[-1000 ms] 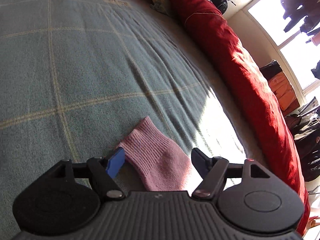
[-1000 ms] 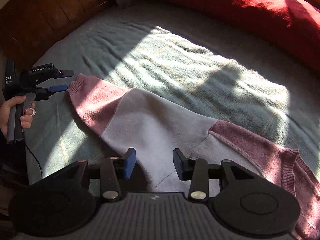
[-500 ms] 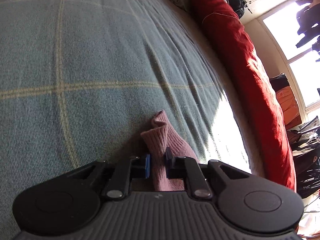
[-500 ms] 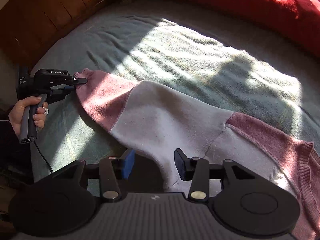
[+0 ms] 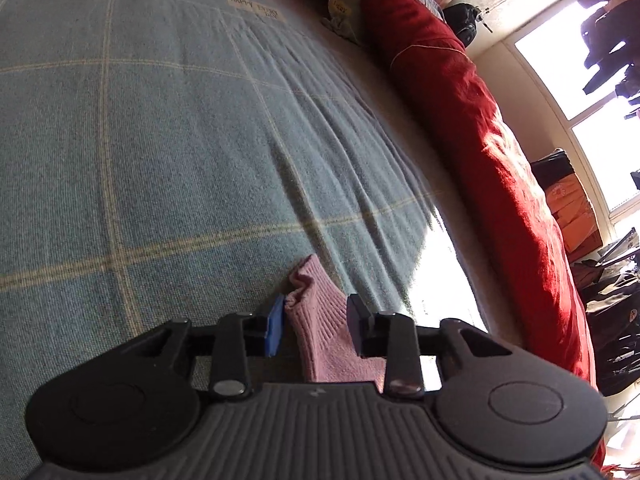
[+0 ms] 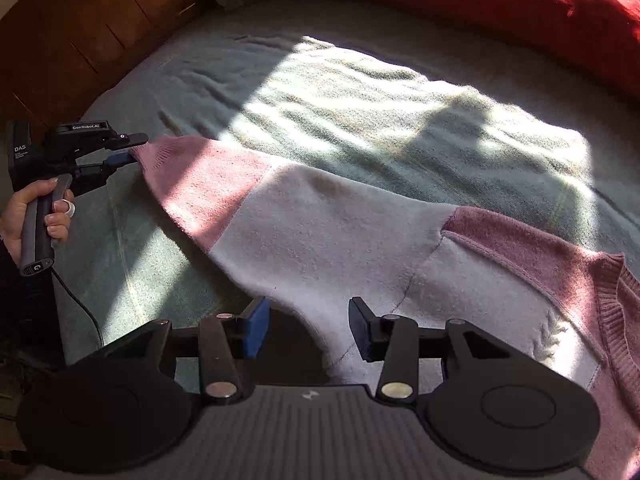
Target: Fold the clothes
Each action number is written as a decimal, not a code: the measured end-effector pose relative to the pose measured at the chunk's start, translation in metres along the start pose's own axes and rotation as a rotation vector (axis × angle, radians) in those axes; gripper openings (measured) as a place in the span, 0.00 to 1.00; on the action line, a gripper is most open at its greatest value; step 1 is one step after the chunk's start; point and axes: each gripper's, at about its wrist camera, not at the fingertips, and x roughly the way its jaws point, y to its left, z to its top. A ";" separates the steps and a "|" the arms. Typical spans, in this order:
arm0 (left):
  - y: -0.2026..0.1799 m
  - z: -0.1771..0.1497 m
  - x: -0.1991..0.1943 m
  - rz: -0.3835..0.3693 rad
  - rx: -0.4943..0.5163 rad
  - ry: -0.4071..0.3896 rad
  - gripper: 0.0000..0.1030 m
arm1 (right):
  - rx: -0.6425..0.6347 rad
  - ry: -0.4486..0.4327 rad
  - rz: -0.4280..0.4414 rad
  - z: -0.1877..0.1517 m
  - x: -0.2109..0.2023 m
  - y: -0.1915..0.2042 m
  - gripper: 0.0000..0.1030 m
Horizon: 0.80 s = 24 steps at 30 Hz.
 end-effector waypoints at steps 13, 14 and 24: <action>-0.078 -0.036 -0.020 -0.065 0.396 0.131 0.73 | 0.068 -0.015 0.073 -0.010 0.007 0.012 0.70; -0.087 -0.040 -0.019 -0.088 0.434 0.144 0.76 | 0.071 -0.036 0.078 -0.010 -0.002 0.012 0.70; -0.130 -0.111 0.017 -0.088 0.766 0.315 0.77 | 0.169 0.052 0.154 -0.038 0.027 0.014 0.70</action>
